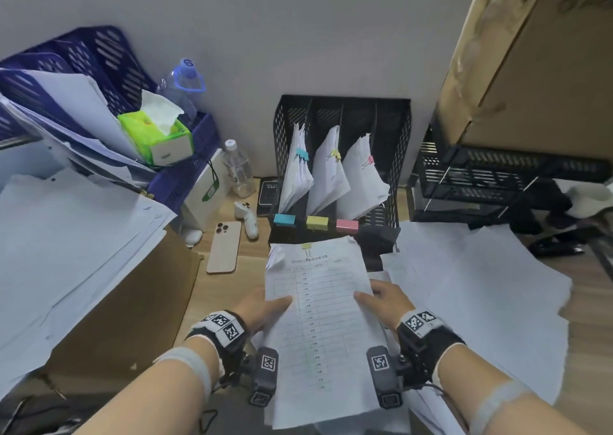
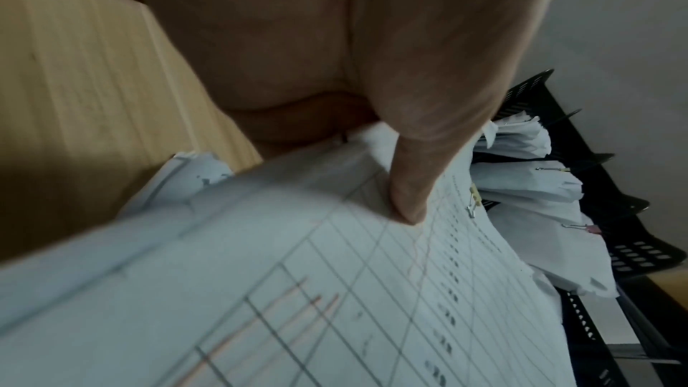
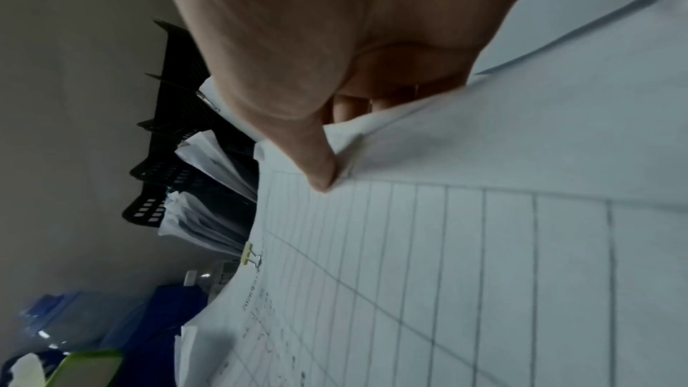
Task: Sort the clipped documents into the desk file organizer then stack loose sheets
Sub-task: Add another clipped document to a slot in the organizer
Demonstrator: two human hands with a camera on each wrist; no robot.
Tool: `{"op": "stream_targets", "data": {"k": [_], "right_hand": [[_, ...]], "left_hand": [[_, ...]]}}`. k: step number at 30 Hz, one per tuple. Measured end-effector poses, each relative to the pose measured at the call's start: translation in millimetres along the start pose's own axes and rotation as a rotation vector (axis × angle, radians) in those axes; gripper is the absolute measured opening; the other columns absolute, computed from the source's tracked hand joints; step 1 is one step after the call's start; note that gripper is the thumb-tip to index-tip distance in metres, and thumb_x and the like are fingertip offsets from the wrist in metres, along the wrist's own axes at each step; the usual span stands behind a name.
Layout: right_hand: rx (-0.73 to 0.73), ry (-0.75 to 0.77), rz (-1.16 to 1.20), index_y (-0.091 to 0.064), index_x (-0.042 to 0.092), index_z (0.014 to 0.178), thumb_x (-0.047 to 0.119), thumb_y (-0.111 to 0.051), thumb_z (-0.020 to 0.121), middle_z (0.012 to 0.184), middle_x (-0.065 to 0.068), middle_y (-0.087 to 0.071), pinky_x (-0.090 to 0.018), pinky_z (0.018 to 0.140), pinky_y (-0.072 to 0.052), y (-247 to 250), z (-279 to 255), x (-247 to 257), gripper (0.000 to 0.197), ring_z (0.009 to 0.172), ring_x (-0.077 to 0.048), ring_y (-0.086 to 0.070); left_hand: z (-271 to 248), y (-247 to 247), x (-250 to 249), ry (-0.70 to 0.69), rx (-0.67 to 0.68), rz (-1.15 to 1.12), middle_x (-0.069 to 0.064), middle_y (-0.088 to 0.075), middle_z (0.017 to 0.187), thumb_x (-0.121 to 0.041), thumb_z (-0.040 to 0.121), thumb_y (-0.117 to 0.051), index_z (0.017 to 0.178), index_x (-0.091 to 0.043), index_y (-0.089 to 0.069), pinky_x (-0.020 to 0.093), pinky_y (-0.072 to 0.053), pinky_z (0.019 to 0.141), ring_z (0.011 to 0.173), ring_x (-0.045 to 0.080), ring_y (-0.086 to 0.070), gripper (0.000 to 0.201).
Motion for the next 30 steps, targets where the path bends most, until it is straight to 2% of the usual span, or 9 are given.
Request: {"op": "stream_targets", "data": {"k": [3, 9, 14, 19, 22, 25, 26, 28, 30], "right_hand": [[-0.056, -0.041, 0.010, -0.069, 0.021, 0.110, 0.025, -0.058, 0.093, 0.104, 0.008, -0.068, -0.016, 0.068, -0.046, 5, -1, -13, 0.020, 0.090, -0.011, -0.064], [-0.140, -0.112, 0.055, -0.066, 0.020, 0.095, 0.024, -0.054, 0.094, 0.092, 0.001, -0.069, -0.018, 0.060, -0.044, 17, -3, -26, 0.013, 0.077, -0.006, -0.060], [-0.216, -0.081, 0.100, -0.061, 0.014, 0.112, 0.019, -0.056, 0.092, 0.109, -0.005, -0.068, -0.018, 0.067, -0.046, 29, -4, -15, 0.021, 0.088, -0.015, -0.062], [-0.546, 0.097, -0.076, -0.043, 0.020, 0.124, 0.029, -0.076, 0.076, 0.122, -0.005, -0.046, -0.038, 0.097, -0.047, 57, -15, 30, 0.059, 0.107, -0.021, -0.053], [-0.192, 0.181, -0.014, -0.034, 0.027, 0.137, 0.057, -0.080, 0.063, 0.123, 0.001, -0.048, -0.036, 0.087, -0.055, 30, -17, 72, 0.092, 0.102, -0.014, -0.059], [0.045, 0.179, -0.029, -0.016, 0.039, 0.147, 0.081, -0.074, 0.041, 0.128, 0.010, -0.038, -0.030, 0.064, -0.058, 0, -24, 108, 0.128, 0.111, -0.021, -0.059], [-0.003, 0.208, -0.085, -0.027, 0.031, 0.144, 0.081, -0.073, 0.044, 0.127, 0.009, -0.043, -0.031, 0.063, -0.060, 2, -25, 118, 0.121, 0.107, -0.021, -0.062], [-0.167, 0.240, -0.084, -0.058, 0.016, 0.118, 0.065, -0.071, 0.067, 0.107, -0.004, -0.067, -0.041, 0.068, -0.062, 21, -27, 134, 0.071, 0.088, -0.020, -0.069], [-0.275, 0.190, -0.018, -0.065, 0.011, 0.109, 0.039, -0.058, 0.087, 0.102, -0.011, -0.071, -0.041, 0.079, -0.059, 45, -29, 140, 0.036, 0.087, -0.026, -0.069]], "left_hand": [[1, -8, 7, 0.009, 0.045, 0.022, 0.005, -0.080, 0.108, -0.022, 0.087, -0.076, 0.114, -0.015, -0.071, 0.052, -0.057, 0.098, 0.102, 0.027, -0.076, 0.028], [-4, -29, 14, 0.037, 0.161, -0.021, 0.005, -0.080, 0.107, -0.011, 0.088, -0.075, 0.115, -0.009, -0.068, 0.039, -0.061, 0.090, 0.100, 0.024, -0.077, 0.028], [-8, -34, 13, 0.026, 0.169, -0.001, 0.006, -0.080, 0.106, -0.010, 0.092, -0.071, 0.112, -0.009, -0.070, 0.040, -0.061, 0.090, 0.099, 0.024, -0.077, 0.020], [-13, -28, -36, -0.135, 0.034, 0.012, 0.006, -0.080, 0.099, -0.019, 0.095, -0.068, 0.103, -0.014, -0.073, 0.045, -0.062, 0.088, 0.090, 0.023, -0.077, 0.011], [-24, -35, -83, -0.341, 0.003, 0.073, 0.005, -0.079, 0.100, -0.022, 0.097, -0.065, 0.101, -0.024, -0.076, 0.045, -0.063, 0.085, 0.093, 0.024, -0.076, 0.011], [-46, -59, -129, -0.607, 0.063, 0.198, -0.008, -0.078, 0.093, -0.011, 0.096, -0.061, 0.094, -0.033, -0.079, 0.027, -0.059, 0.077, 0.090, 0.011, -0.072, 0.028], [-51, -67, -141, -0.676, 0.063, 0.263, -0.010, -0.076, 0.096, -0.010, 0.094, -0.062, 0.096, -0.032, -0.079, 0.024, -0.056, 0.081, 0.093, 0.008, -0.069, 0.028], [-55, -76, -157, -0.768, 0.052, 0.341, -0.009, -0.071, 0.114, -0.021, 0.090, -0.070, 0.117, -0.029, -0.075, 0.023, -0.052, 0.098, 0.109, 0.003, -0.065, 0.029], [-54, -76, -167, -0.725, 0.104, 0.257, -0.005, -0.068, 0.125, -0.040, 0.086, -0.074, 0.126, -0.032, -0.071, 0.029, -0.051, 0.106, 0.118, 0.006, -0.065, 0.041]]}}
Point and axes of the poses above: each hand's wrist, its own z-axis towards the middle knuckle, its own y-axis out of the back of the hand, x = y × z, the point moved 8 cm from there along z, towards the middle knuckle
